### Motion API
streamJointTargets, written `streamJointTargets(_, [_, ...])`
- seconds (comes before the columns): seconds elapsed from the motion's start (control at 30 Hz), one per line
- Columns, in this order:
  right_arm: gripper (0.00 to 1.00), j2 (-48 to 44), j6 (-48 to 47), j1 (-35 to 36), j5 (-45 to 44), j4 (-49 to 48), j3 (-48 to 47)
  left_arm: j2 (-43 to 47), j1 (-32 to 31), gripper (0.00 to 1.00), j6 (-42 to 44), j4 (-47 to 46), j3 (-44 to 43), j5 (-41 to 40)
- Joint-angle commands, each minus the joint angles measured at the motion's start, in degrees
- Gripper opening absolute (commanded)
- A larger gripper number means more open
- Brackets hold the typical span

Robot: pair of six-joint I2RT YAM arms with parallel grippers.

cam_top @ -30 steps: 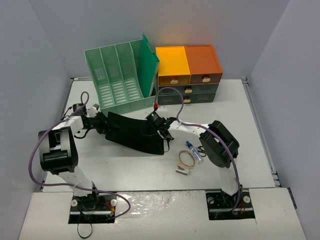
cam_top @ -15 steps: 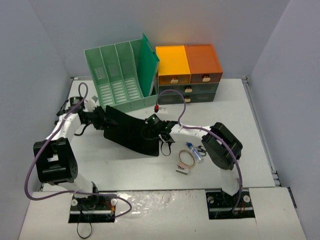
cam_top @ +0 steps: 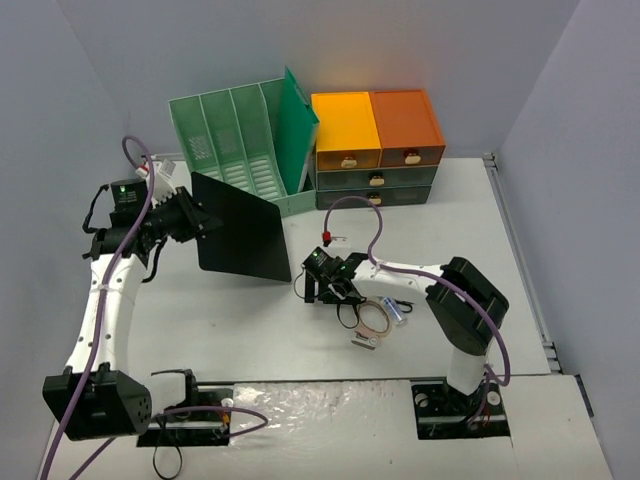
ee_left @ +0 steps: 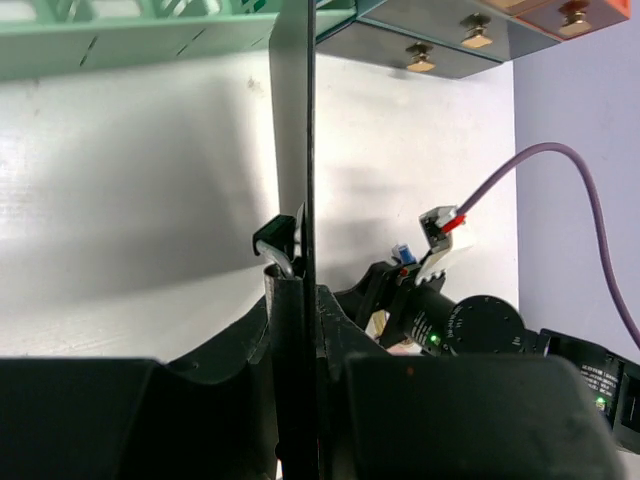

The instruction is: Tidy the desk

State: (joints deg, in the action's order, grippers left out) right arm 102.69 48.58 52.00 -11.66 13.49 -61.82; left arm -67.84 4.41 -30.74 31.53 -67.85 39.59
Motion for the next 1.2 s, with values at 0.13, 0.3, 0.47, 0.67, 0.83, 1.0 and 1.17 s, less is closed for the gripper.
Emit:
streamJointTargets(0.13, [0.8,-5.1,0.7,1.7,-2.7,4.3,0.3,4.3,-4.7,0.0,-1.6,-5.7,-10.9,-8.0])
streamJointTargets(0.3, [0.8,-5.7,1.1,3.0,-2.9,4.9,0.6,5.2,-6.3,0.0,0.2,-2.6,-15.8,-17.9])
streamJointTargets(0.47, [0.8,-6.6,1.1,3.9,-3.5,6.0,0.6,4.7,-6.3,0.0,1.0,-2.2,-18.0,-27.2])
streamJointTargets(0.67, [0.8,-8.0,0.9,4.0,-4.6,7.3,0.8,3.1,-6.8,0.0,2.4,-1.6,-20.8,-36.4])
streamJointTargets(0.83, [0.8,-9.0,0.8,4.1,-4.8,8.0,1.0,-0.5,-6.8,0.0,4.2,-2.4,-23.3,-38.4])
streamJointTargets(1.0, [0.8,-9.9,0.2,4.1,-5.5,9.0,1.1,-3.0,-7.1,0.0,5.1,-3.2,-24.9,-40.3])
streamJointTargets(1.17, [0.8,-11.3,-0.1,4.1,-5.7,9.7,2.3,-6.0,-7.1,0.0,7.4,-2.2,-27.8,-42.3])
